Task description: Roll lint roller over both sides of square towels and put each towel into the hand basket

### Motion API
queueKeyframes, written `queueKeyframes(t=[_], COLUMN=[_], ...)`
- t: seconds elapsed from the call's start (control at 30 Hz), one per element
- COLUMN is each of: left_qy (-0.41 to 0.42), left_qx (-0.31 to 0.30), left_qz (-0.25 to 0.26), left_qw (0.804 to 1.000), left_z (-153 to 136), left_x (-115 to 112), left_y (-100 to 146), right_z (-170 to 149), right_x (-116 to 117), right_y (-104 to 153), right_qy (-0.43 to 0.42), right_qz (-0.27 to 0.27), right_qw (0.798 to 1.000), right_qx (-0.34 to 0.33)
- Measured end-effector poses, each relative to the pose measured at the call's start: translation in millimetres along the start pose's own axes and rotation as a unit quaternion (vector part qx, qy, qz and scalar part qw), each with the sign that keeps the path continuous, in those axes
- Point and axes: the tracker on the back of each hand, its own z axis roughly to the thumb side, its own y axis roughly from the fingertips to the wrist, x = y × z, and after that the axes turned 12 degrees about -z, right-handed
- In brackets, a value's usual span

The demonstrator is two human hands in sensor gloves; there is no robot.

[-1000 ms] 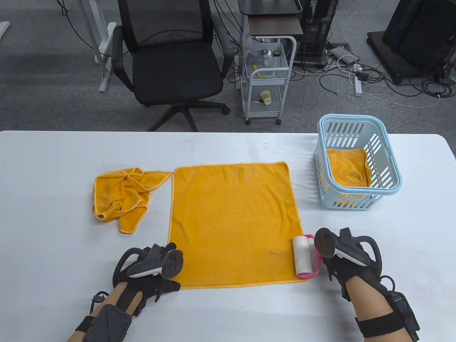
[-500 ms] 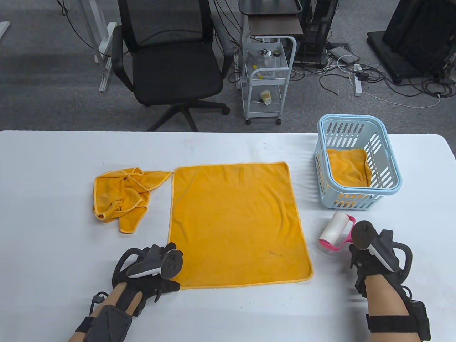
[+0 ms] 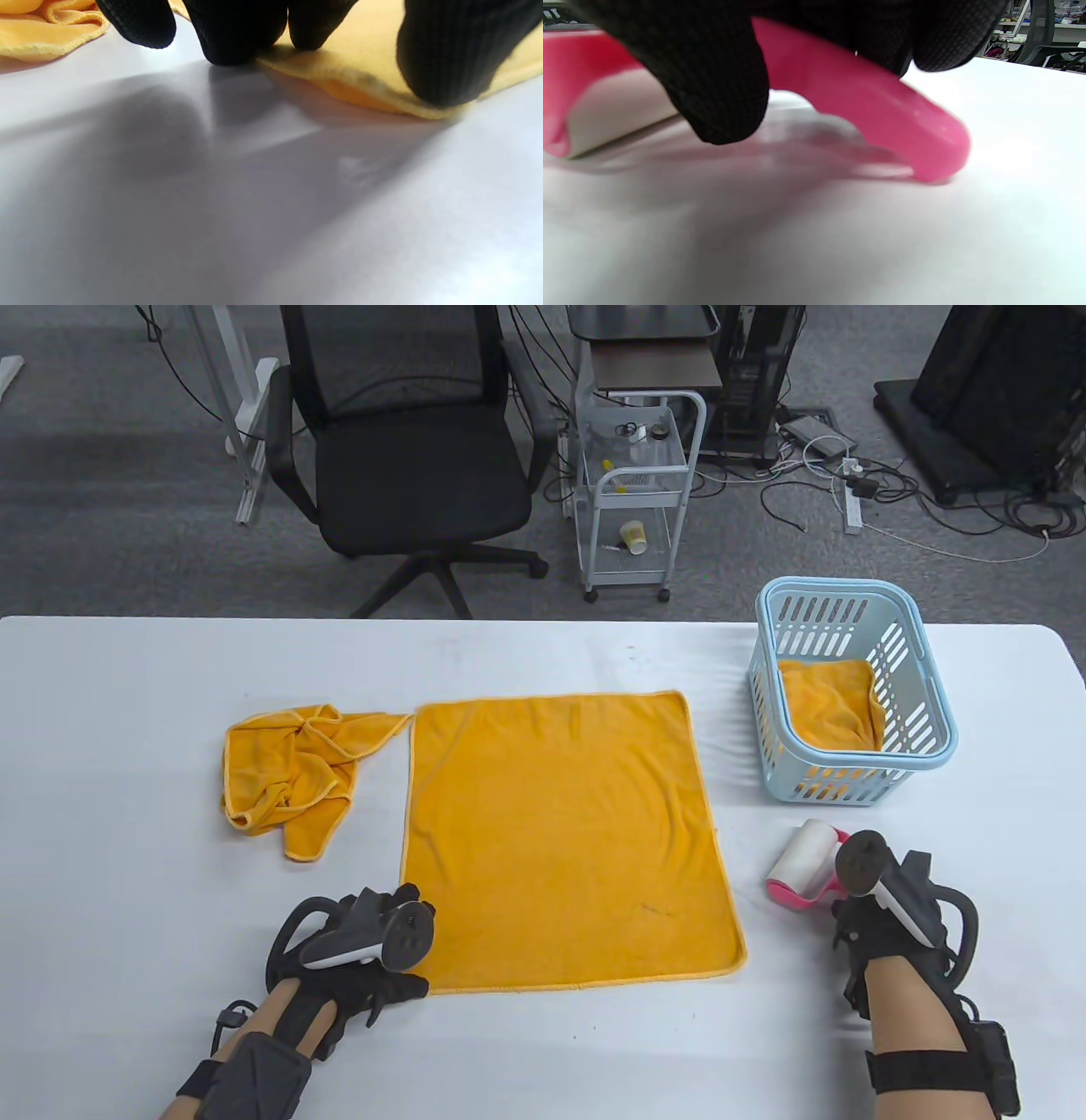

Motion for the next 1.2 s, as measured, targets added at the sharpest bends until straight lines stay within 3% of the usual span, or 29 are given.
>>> queueKeyframes(t=[0.07, 0.2, 0.33, 0.4, 0.57, 0.7, 0.9, 1.03, 1.2], left_qy=[0.009, -0.019, -0.062, -0.084, -0.13, -0.123, -0.132, -0.131, -0.128], left_qx=[-0.01, -0.035, -0.046, -0.04, -0.01, -0.008, -0.006, -0.006, -0.012], left_qz=[0.016, 0.034, 0.029, 0.019, -0.004, 0.001, 0.014, 0.02, 0.029], left_qw=[1.0, 0.999, 0.997, 0.995, 0.991, 0.992, 0.991, 0.991, 0.991], left_z=[-1, 7, 17, 20, 21, 22, 26, 26, 27], left_x=[4, 11, 11, 8, 0, 0, -1, -1, -2], left_y=[5, 19, 25, 23, 15, 12, 11, 11, 10], right_z=[2, 19, 44, 57, 90, 110, 127, 133, 134], right_x=[-12, -40, -59, -61, -51, -26, 2, 5, 6], right_y=[5, 24, 47, 56, 72, 77, 82, 85, 83], right_qy=[-0.004, -0.015, -0.057, -0.085, -0.06, 0.032, 0.157, 0.16, 0.147], right_qz=[-0.01, -0.087, -0.14, -0.133, -0.032, 0.048, 0.032, -0.008, 0.0], right_qw=[1.0, 0.995, 0.973, 0.951, 0.925, 0.916, 0.902, 0.9, 0.903], right_qx=[-0.009, -0.053, -0.176, -0.267, -0.375, -0.398, -0.401, -0.406, -0.404])
